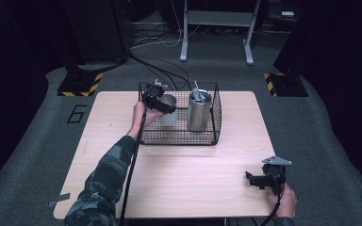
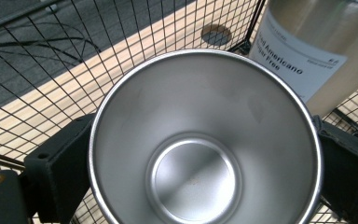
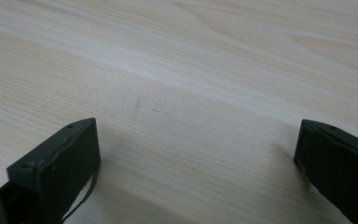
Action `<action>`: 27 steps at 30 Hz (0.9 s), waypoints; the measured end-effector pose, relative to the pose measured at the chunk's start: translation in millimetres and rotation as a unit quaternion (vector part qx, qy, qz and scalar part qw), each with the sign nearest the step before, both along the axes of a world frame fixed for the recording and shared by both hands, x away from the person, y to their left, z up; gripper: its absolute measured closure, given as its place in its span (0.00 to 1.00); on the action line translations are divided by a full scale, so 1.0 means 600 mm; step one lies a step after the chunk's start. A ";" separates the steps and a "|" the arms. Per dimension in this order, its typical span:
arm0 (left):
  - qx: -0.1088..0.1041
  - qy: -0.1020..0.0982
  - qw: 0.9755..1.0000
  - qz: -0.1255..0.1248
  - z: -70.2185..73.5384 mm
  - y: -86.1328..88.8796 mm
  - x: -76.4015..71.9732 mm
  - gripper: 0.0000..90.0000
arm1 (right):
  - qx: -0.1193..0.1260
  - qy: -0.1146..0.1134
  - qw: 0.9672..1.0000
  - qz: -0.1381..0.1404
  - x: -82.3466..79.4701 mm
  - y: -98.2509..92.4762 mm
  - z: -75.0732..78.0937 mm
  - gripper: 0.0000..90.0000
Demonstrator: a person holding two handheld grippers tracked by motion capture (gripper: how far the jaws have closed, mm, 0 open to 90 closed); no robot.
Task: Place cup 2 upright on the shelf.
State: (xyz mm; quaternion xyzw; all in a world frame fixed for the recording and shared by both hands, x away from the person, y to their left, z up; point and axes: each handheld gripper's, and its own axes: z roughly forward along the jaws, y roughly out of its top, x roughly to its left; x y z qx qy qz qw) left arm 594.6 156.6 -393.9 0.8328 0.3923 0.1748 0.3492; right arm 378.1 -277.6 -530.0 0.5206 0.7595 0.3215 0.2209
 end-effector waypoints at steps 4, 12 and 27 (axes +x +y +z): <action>0.000 0.004 1.000 -0.001 -0.004 -0.005 0.002 0.06 | 0.000 0.000 1.000 0.000 0.000 0.000 0.000 0.00; 0.004 0.011 1.000 0.005 -0.017 -0.010 0.010 0.06 | 0.000 0.000 1.000 0.000 0.000 0.000 0.000 0.00; 0.010 0.029 0.999 0.019 -0.042 -0.013 0.026 0.06 | 0.000 0.000 1.000 0.000 0.000 0.000 0.000 0.00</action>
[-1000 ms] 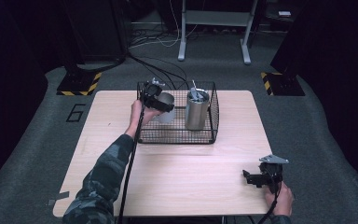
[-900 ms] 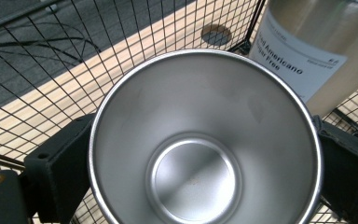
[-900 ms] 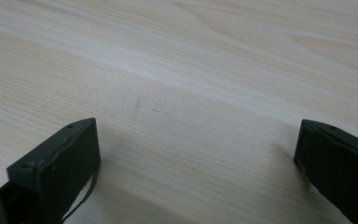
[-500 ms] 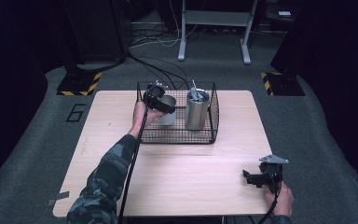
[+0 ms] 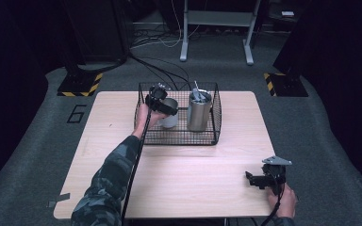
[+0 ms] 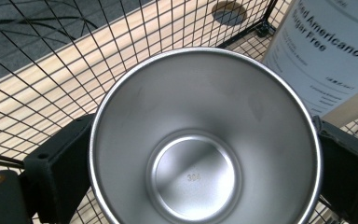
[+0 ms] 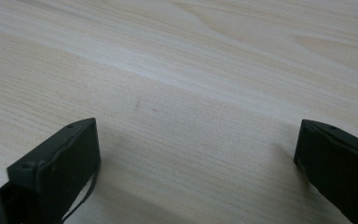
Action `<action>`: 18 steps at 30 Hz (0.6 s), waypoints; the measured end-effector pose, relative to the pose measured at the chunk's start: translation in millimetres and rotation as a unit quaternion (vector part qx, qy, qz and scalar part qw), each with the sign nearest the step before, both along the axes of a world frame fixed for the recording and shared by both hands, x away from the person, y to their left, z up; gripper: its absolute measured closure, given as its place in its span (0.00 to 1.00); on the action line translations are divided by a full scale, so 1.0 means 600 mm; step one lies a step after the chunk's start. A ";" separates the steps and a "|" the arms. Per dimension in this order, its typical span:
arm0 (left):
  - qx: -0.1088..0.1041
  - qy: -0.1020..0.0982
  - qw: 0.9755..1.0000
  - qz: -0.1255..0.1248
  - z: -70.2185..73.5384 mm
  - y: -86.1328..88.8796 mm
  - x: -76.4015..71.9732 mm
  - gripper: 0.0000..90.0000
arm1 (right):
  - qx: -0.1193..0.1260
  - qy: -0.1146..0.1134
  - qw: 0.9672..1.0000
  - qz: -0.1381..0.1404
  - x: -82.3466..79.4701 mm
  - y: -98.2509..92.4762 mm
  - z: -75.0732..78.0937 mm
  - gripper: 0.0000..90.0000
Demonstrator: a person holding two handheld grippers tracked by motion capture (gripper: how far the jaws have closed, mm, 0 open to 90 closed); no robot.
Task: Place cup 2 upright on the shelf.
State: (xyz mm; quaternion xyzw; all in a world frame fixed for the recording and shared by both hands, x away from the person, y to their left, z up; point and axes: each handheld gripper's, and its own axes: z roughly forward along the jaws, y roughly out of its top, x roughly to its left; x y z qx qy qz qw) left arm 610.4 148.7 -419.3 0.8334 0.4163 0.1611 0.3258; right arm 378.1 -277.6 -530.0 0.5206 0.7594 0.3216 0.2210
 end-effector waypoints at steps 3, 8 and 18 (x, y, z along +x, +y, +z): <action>0.002 0.003 1.000 0.002 -0.003 0.000 0.002 0.06 | 0.000 0.000 1.000 0.000 0.000 0.000 0.000 0.00; 0.009 0.010 1.000 0.006 -0.009 -0.003 0.005 0.06 | 0.000 0.000 1.000 0.000 0.000 0.000 0.000 0.00; 0.014 0.016 1.000 0.014 -0.015 -0.004 0.009 0.06 | 0.000 0.000 1.000 0.000 0.000 0.000 0.000 0.00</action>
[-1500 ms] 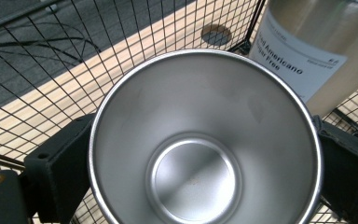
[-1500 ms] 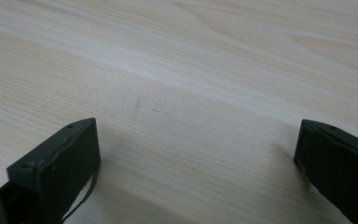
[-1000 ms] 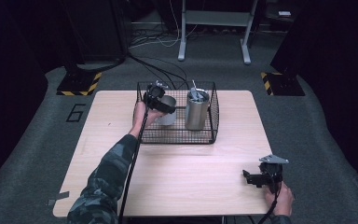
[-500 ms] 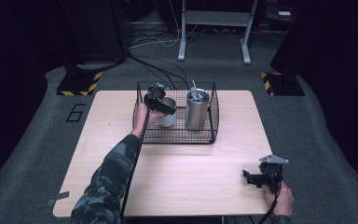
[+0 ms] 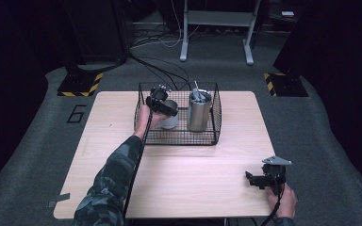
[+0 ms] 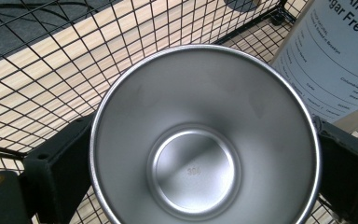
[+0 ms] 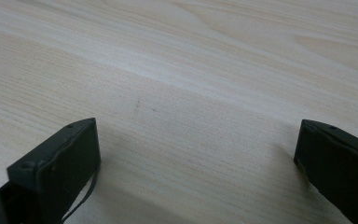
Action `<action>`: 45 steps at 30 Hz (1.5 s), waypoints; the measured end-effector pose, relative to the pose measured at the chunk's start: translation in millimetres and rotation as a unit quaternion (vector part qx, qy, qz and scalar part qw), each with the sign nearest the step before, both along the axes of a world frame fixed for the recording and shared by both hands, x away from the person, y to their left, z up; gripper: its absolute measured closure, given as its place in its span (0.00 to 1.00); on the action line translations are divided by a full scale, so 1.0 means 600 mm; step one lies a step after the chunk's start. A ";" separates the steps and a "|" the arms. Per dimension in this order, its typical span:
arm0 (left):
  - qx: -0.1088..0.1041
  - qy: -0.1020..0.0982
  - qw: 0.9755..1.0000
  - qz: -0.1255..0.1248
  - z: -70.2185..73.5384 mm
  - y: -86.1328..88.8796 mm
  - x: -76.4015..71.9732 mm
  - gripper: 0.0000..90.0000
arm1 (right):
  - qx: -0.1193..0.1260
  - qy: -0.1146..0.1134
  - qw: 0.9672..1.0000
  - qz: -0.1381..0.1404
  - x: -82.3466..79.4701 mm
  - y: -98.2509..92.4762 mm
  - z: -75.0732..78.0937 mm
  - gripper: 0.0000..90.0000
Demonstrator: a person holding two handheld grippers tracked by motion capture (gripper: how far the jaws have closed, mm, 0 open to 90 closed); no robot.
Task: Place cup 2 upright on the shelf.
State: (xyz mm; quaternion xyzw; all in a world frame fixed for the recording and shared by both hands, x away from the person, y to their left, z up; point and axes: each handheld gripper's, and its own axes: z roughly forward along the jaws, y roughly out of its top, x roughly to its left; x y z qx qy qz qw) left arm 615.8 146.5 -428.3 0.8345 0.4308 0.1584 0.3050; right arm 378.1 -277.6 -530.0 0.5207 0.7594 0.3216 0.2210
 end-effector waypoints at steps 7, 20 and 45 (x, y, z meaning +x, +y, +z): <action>0.009 0.004 1.000 -0.007 0.001 -0.003 -0.002 0.06 | 0.000 0.000 1.000 0.000 0.000 0.000 0.000 0.00; -0.033 -0.013 0.999 -0.010 0.022 0.012 -0.013 0.00 | 0.000 0.000 1.000 0.000 0.000 0.000 0.000 0.00; -0.052 -0.076 0.992 -0.088 0.099 0.019 -0.131 0.01 | 0.000 0.000 1.000 0.000 0.000 0.000 0.000 0.00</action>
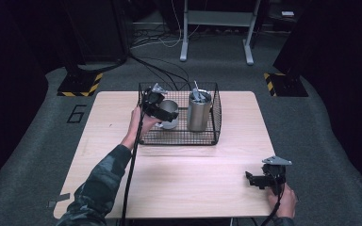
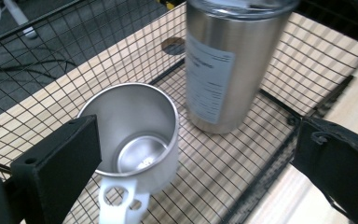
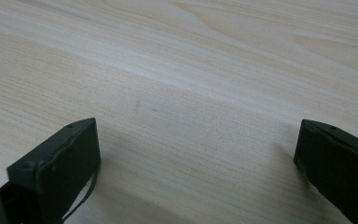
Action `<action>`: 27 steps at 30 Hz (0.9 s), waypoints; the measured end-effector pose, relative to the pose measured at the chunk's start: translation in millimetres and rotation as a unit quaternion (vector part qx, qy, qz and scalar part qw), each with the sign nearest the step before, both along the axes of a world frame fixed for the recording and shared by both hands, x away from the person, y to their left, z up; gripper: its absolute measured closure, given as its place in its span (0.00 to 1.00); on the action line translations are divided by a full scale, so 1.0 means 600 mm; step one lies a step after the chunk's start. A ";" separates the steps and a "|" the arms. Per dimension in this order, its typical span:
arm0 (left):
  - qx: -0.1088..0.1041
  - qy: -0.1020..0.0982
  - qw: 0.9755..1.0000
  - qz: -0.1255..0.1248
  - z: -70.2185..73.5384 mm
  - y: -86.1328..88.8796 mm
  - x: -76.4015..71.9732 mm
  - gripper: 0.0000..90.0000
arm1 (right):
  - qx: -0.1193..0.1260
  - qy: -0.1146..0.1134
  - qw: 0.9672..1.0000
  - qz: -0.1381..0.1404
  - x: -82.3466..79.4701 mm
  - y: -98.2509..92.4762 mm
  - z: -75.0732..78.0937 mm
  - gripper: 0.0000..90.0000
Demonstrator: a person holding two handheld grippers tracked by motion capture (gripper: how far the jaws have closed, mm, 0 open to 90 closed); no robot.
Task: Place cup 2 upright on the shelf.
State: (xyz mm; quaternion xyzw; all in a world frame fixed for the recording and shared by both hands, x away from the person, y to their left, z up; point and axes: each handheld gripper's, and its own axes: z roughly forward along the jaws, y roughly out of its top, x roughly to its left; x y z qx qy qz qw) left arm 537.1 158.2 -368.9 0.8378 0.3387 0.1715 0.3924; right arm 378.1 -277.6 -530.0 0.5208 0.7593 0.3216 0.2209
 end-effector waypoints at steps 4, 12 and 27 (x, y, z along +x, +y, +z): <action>0.004 -0.009 1.000 -0.007 0.004 0.008 -0.027 0.01 | 0.000 0.000 1.000 0.000 0.000 0.000 0.000 0.00; 0.002 -0.020 1.000 -0.018 0.000 0.033 -0.084 0.00 | 0.000 0.000 1.000 0.000 0.000 0.000 0.000 0.00; 0.012 -0.041 0.999 -0.013 -0.057 0.083 -0.207 0.00 | 0.000 0.000 1.000 0.000 0.000 0.000 0.000 0.00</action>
